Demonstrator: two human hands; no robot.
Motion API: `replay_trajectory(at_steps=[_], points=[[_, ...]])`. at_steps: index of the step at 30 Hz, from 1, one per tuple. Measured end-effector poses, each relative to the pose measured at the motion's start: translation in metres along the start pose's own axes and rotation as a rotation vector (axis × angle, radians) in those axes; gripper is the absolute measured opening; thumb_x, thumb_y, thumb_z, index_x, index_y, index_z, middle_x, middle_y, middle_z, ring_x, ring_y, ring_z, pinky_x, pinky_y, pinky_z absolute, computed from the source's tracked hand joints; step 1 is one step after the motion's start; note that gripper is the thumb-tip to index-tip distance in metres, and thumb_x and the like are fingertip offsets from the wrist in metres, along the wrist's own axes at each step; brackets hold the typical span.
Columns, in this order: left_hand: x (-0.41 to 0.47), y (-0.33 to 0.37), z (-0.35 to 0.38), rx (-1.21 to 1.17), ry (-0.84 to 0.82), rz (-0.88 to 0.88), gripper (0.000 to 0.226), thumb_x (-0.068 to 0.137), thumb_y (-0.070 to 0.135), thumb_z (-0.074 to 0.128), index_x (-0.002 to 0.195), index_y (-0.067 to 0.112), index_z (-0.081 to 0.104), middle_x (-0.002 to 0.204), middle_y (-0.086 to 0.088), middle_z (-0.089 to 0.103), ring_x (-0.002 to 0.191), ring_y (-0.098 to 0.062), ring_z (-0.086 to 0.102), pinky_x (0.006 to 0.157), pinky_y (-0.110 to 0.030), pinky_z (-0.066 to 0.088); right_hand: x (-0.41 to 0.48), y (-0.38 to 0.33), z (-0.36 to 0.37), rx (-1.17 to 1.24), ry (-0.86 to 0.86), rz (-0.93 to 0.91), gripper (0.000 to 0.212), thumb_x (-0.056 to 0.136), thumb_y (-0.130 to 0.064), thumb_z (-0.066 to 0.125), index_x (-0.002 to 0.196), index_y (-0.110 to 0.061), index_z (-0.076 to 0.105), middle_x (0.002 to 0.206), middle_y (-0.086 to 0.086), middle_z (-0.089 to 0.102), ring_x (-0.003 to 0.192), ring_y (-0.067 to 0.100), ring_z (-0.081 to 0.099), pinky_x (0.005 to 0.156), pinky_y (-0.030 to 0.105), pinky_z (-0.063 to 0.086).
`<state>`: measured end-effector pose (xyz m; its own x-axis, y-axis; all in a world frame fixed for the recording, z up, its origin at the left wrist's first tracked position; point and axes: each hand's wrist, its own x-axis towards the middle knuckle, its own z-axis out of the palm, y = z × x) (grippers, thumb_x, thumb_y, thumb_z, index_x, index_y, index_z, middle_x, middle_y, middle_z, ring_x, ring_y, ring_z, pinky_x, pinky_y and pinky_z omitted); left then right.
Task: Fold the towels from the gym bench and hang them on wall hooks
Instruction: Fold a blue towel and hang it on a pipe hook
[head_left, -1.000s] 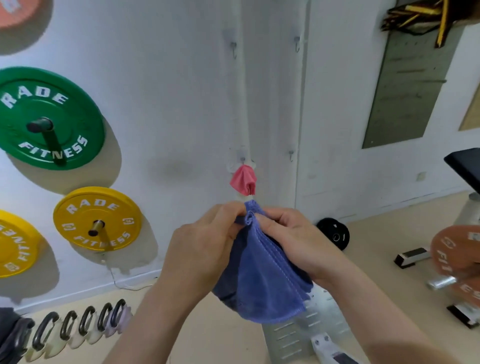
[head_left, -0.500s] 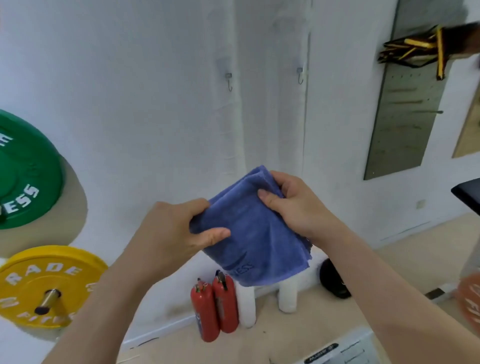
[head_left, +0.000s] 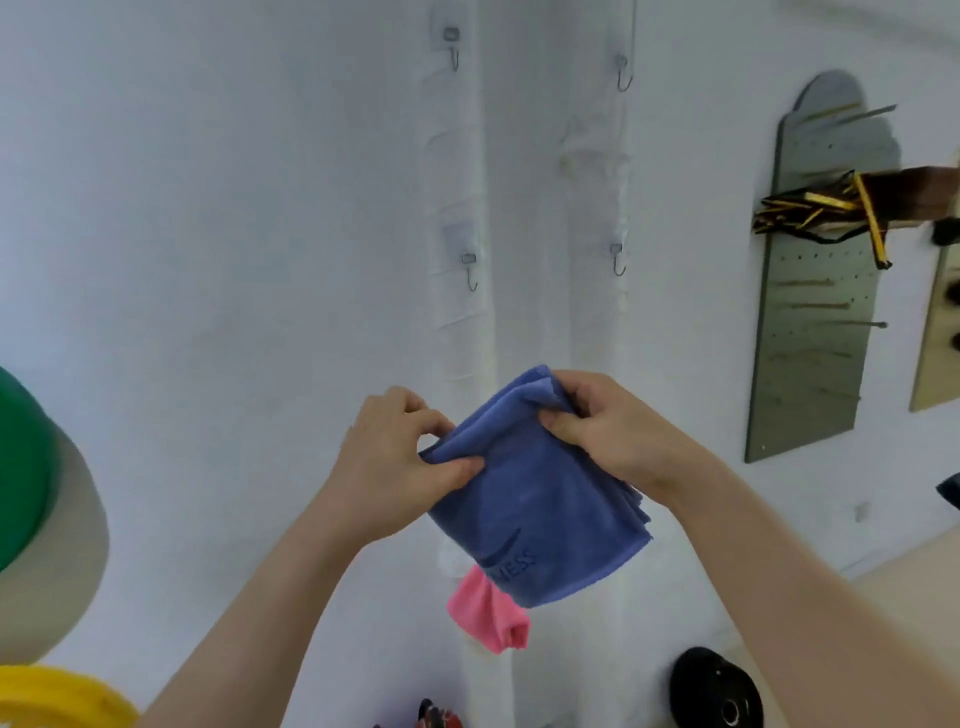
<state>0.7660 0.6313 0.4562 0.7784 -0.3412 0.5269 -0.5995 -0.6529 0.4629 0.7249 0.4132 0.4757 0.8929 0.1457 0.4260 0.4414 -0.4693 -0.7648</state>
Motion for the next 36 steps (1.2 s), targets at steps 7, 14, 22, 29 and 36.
replay_trajectory(at_steps=[7,14,22,29,36], points=[[0.054,0.043,-0.002,-0.512,0.015,0.001,0.025,0.086,0.011,0.066,0.099,0.029,0.054,0.081,-0.019,0.067,0.072,-0.025,0.064,0.065,-0.032,0.051,0.052,0.032,-0.057,0.202,0.015,0.158,0.043,0.091,-0.009,0.061,0.129,-0.02,0.046,0.114,0.011,0.066,0.104,0.025,0.061,0.075,0.025,0.048],[0.127,0.066,0.019,-0.384,0.098,0.02,0.017,0.076,0.011,0.069,0.083,0.024,0.062,0.078,-0.002,0.074,0.076,-0.019,0.07,0.067,-0.035,0.059,0.094,0.016,-0.055,0.153,-0.101,-0.147,0.06,0.085,0.0,0.055,0.132,-0.036,0.044,0.123,-0.009,0.06,0.109,0.005,0.061,0.082,0.023,0.056],[0.215,0.011,0.01,-0.904,-0.122,-0.03,0.03,0.091,0.008,0.044,0.096,0.006,0.074,0.104,-0.014,0.072,0.096,-0.025,0.068,0.075,-0.027,0.054,0.201,0.026,-0.058,0.157,0.07,-0.142,0.044,0.085,-0.012,0.064,0.12,-0.033,0.048,0.11,0.008,0.059,0.092,0.024,0.067,0.077,0.035,0.059],[0.285,-0.047,0.015,-0.586,-0.15,0.097,0.022,0.087,0.008,0.064,0.106,0.013,0.072,0.103,-0.009,0.073,0.099,-0.019,0.068,0.089,-0.034,0.053,0.279,0.053,-0.07,0.123,-0.008,-0.057,0.018,0.089,-0.023,0.064,0.092,-0.007,0.072,0.078,0.01,0.065,0.072,0.015,0.059,0.057,0.025,0.048],[0.334,-0.086,0.032,-0.299,0.072,0.106,0.012,0.093,0.025,0.055,0.082,0.026,0.06,0.069,0.009,0.067,0.065,-0.005,0.059,0.06,-0.015,0.043,0.347,0.09,-0.066,-0.098,0.142,-0.038,0.024,0.094,-0.027,0.058,0.093,-0.005,0.067,0.081,0.007,0.063,0.074,0.015,0.057,0.063,0.027,0.05]])
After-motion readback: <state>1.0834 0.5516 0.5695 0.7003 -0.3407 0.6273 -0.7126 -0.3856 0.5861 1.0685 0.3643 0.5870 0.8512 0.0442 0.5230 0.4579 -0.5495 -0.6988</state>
